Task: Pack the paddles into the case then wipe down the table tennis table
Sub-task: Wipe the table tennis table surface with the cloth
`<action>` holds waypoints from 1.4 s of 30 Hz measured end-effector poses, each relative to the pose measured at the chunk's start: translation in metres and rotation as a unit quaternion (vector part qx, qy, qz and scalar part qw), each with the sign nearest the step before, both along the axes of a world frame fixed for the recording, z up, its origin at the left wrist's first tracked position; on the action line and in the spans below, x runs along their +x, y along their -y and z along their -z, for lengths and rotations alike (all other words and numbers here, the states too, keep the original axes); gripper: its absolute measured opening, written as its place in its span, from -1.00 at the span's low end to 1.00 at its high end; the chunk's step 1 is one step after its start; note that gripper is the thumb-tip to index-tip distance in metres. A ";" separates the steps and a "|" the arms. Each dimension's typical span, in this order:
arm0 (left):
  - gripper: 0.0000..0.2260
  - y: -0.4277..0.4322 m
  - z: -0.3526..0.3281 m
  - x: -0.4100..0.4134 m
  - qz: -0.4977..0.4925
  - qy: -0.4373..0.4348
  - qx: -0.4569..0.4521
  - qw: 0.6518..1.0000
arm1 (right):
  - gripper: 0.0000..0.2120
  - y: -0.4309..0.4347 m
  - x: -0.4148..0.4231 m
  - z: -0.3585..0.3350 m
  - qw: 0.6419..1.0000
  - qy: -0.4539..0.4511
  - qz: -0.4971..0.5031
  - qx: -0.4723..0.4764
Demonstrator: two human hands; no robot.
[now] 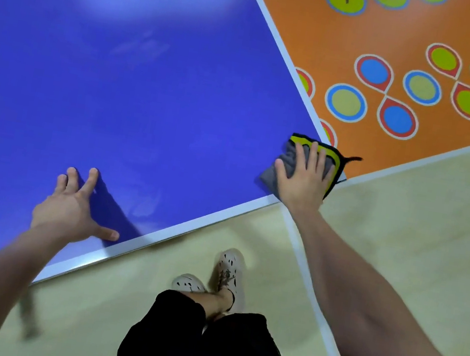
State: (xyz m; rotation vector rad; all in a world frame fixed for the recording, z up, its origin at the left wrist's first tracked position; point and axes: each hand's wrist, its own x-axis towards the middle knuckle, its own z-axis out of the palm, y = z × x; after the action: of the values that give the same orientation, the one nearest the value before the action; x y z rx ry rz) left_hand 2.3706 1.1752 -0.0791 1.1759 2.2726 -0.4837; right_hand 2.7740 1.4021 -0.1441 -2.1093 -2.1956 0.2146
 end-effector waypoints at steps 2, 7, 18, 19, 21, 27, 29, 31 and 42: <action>0.54 0.000 -0.006 0.003 0.005 -0.008 -0.014 1.000 | -0.26 0.004 -0.019 0.001 0.999 0.008 0.037 0.007; 0.46 -0.001 -0.017 0.001 0.009 -0.004 -0.006 1.000 | -0.30 0.108 -0.124 -0.008 0.979 0.025 -0.200 0.006; 0.36 0.060 -0.004 -0.065 -0.110 -0.011 0.040 0.993 | -0.34 0.069 -0.272 0.008 0.900 -0.047 -0.431 0.035; 0.34 0.064 0.000 -0.068 -0.119 0.004 0.033 0.992 | -0.32 0.047 -0.293 0.008 0.909 -0.043 -0.412 0.035; 0.29 0.066 0.002 -0.069 -0.117 0.006 0.031 0.993 | -0.31 0.016 -0.325 0.008 0.918 -0.021 -0.397 0.019; 0.26 0.066 -0.009 -0.064 -0.072 -0.047 0.020 0.996 | -0.34 0.098 -0.292 -0.002 0.904 -0.033 -0.425 0.035; 0.26 0.066 -0.013 -0.064 -0.071 -0.050 0.022 0.996 | -0.36 0.156 -0.254 -0.010 0.859 -0.043 -0.511 0.011; 0.27 0.066 -0.014 -0.064 -0.070 -0.043 0.017 0.996 | -0.38 0.183 -0.229 -0.012 0.825 -0.033 -0.565 -0.002; 0.27 0.066 -0.001 -0.069 -0.063 -0.054 0.014 0.996 | -0.32 0.074 -0.381 0.001 0.915 -0.027 -0.403 0.004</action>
State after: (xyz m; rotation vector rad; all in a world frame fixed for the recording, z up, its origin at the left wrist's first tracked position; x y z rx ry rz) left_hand 2.3017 1.1089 -0.0784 1.0331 2.4364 -0.4784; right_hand 2.3930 1.3282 -0.1450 -1.0448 -2.8743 0.3014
